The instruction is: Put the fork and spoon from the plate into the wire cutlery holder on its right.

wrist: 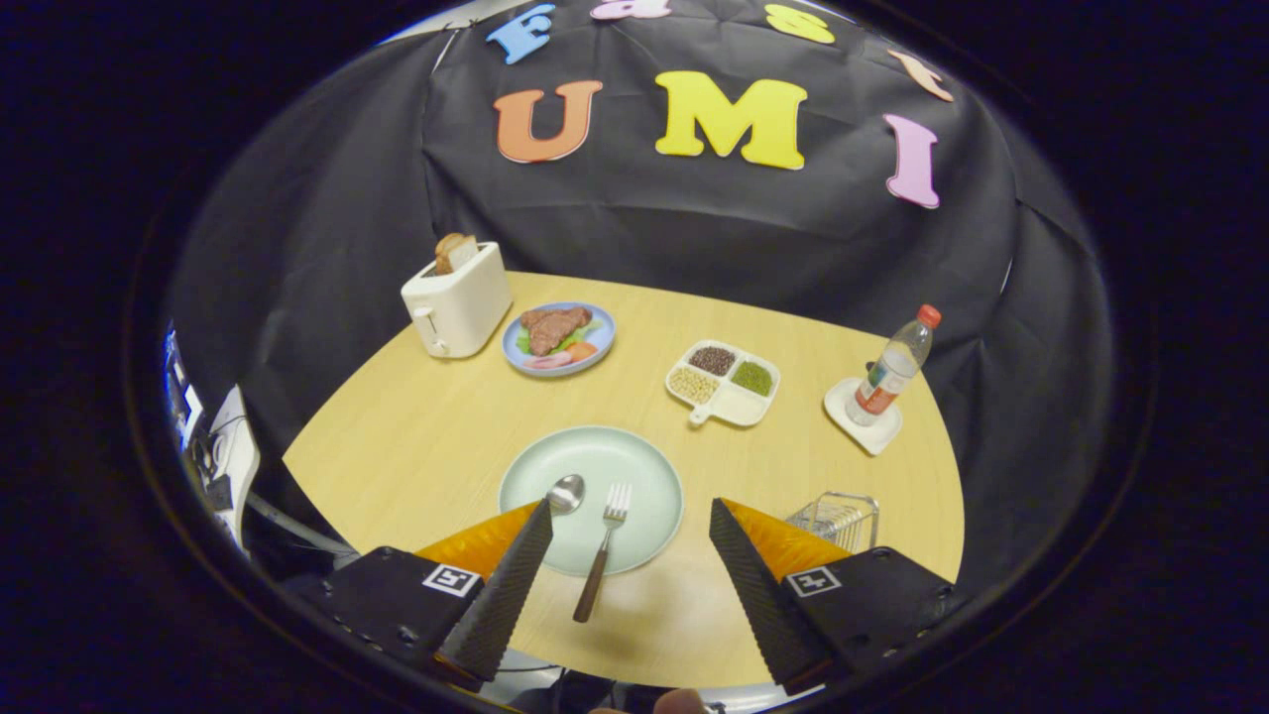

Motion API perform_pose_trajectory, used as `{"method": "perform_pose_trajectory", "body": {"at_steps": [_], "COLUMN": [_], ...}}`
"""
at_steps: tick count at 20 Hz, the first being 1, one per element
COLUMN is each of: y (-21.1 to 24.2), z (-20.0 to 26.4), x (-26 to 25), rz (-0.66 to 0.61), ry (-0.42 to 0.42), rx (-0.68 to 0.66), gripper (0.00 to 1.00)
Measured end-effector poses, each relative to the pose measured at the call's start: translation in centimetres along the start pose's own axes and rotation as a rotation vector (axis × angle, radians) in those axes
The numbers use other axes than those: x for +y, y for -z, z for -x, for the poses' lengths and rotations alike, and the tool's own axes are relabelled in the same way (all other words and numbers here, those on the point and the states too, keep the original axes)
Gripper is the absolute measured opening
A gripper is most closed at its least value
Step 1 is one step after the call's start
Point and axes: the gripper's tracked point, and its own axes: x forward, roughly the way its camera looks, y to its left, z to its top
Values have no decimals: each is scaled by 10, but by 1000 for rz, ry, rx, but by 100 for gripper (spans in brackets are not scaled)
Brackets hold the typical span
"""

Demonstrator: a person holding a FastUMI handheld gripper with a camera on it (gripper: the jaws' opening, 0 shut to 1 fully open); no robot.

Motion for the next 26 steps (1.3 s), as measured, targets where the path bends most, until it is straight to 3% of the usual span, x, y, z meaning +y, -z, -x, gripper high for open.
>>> {"method": "perform_pose_trajectory", "body": {"at_steps": [23, 26], "y": [113, 123], "z": [-59, -64], "x": [26, 30], "rz": [-110, -144], "ry": [-23, -31], "rx": [455, 512], "gripper": [95, 82]}}
